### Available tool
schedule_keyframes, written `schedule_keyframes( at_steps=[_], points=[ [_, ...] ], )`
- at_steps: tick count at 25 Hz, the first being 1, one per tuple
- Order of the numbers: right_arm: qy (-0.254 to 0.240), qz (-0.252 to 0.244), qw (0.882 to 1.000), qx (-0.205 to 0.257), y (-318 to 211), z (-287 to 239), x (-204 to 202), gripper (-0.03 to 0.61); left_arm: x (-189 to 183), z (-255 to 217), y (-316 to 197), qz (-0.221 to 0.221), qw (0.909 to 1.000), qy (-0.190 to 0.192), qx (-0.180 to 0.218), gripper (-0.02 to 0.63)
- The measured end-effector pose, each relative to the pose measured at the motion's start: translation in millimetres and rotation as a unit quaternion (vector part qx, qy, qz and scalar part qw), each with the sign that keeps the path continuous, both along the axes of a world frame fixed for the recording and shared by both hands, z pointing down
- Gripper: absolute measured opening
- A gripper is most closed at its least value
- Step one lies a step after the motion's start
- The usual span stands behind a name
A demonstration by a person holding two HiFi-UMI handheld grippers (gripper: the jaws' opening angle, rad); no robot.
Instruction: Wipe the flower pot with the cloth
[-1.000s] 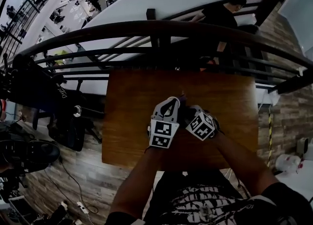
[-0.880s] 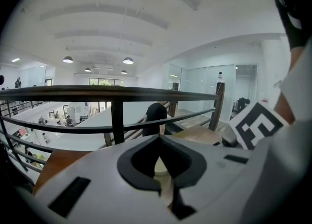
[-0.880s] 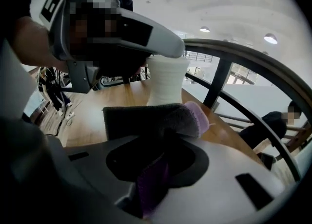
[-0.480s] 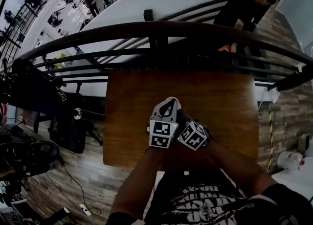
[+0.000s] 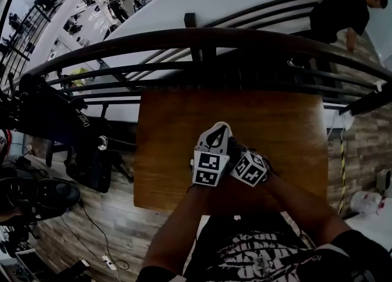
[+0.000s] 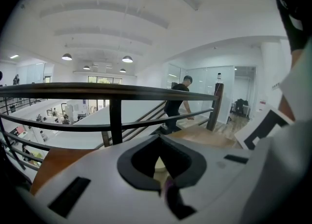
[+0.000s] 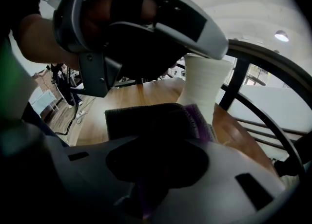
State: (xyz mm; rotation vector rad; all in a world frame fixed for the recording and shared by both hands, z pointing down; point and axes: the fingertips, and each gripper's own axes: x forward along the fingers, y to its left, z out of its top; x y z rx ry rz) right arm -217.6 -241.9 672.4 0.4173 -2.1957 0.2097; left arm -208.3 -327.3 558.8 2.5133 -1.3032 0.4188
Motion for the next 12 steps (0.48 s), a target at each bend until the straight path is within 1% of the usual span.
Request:
schedule_keyframes(
  at_steps=[8, 12],
  points=[
    [0.022, 0.043, 0.999, 0.021, -40.6, -0.2, 44.0, 0.084, 5.9, 0.5, 0.6, 0.007, 1.0000, 0.001, 0.000, -0.002],
    [0.042, 0.042, 0.998, 0.037, -64.6, 1.3, 51.1, 0.084, 4.8, 0.8, 1.3, 0.006, 1.0000, 0.001, 0.001, -0.002]
  ],
)
